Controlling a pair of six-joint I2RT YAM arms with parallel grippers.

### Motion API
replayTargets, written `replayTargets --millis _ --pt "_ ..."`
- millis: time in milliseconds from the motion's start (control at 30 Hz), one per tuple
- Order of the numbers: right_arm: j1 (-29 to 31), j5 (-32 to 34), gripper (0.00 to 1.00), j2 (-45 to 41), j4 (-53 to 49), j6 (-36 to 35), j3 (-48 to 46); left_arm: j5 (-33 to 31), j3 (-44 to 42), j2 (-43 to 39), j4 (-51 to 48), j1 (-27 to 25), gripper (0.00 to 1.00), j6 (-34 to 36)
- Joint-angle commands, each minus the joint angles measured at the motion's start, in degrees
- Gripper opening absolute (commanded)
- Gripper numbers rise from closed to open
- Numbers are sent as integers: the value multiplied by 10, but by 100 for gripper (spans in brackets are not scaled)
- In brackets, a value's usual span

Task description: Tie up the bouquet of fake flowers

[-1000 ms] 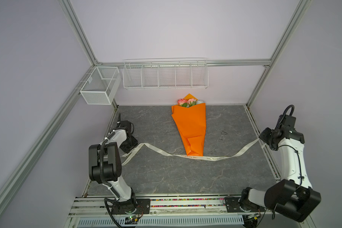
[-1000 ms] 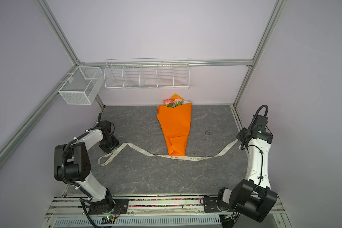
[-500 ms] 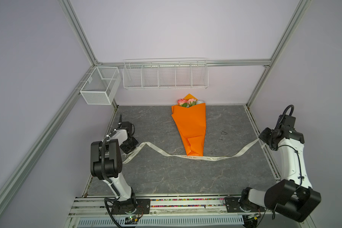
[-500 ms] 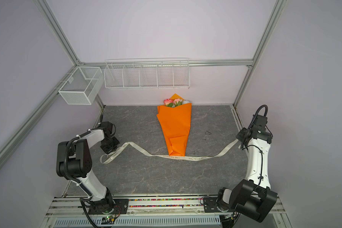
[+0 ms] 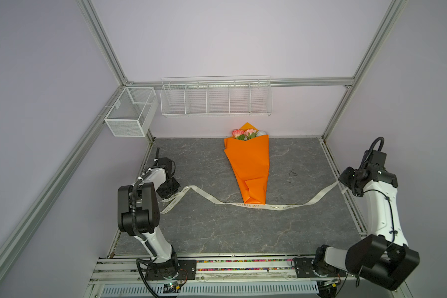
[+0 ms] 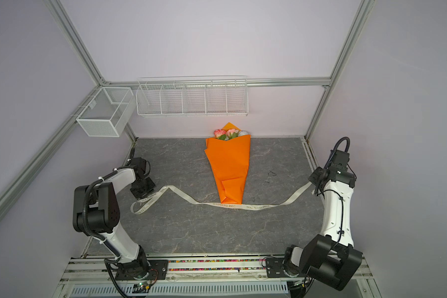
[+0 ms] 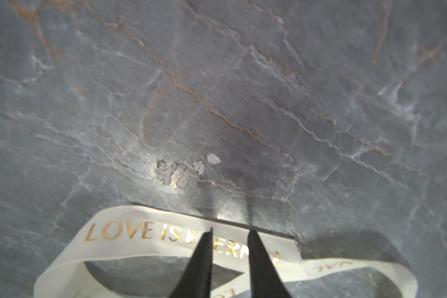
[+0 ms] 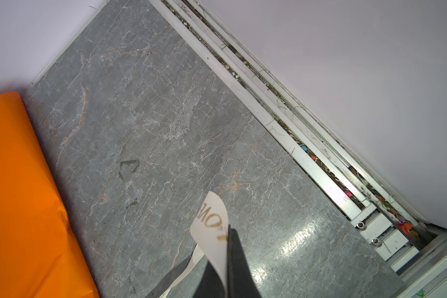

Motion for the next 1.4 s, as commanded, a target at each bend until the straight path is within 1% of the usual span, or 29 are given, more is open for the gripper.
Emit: replayTargets --millis 0,100,267,367,467,567,700,767,867,967,1033,1100,1233,1267,1367 --pt "3 3 7 -5 0 -10 10 4 13 -2 -5 4 37 7" --pt "3 1 7 -5 0 -10 10 6 15 7 -10 4 39 6" --pt "3 0 7 -3 1 -9 10 0 17 31 -18 3 39 6" --pt "3 0 7 -2 2 -9 9 2 9 40 -11 3 39 3" --pt "3 0 7 0 3 -9 9 -7 1 48 -10 1 37 0" --pt "3 0 7 1 4 -9 9 -15 -8 58 -4 0 30 -4" --pt "3 1 7 2 4 -10 9 -27 -8 66 -3 1 17 -4" --pt "3 2 7 3 5 -10 10 -29 -3 62 -7 0 12 -2" --pt "3 5 7 4 5 -11 10 -32 18 37 -26 0 1 5" --pt "3 17 7 7 3 -10 10 -63 56 -7 -63 3 0 14" --pt "3 31 7 5 4 -10 11 -80 80 -34 -82 16 0 19" --pt "3 42 7 6 7 -13 11 -77 102 -52 -96 48 0 24" --pt "4 59 7 18 2 -15 18 -71 119 -69 -103 109 0 25" --pt "5 64 7 23 2 -16 20 -72 123 -72 -106 141 0 23" --pt "17 98 7 35 0 -23 28 -68 124 -83 -103 186 0 15"
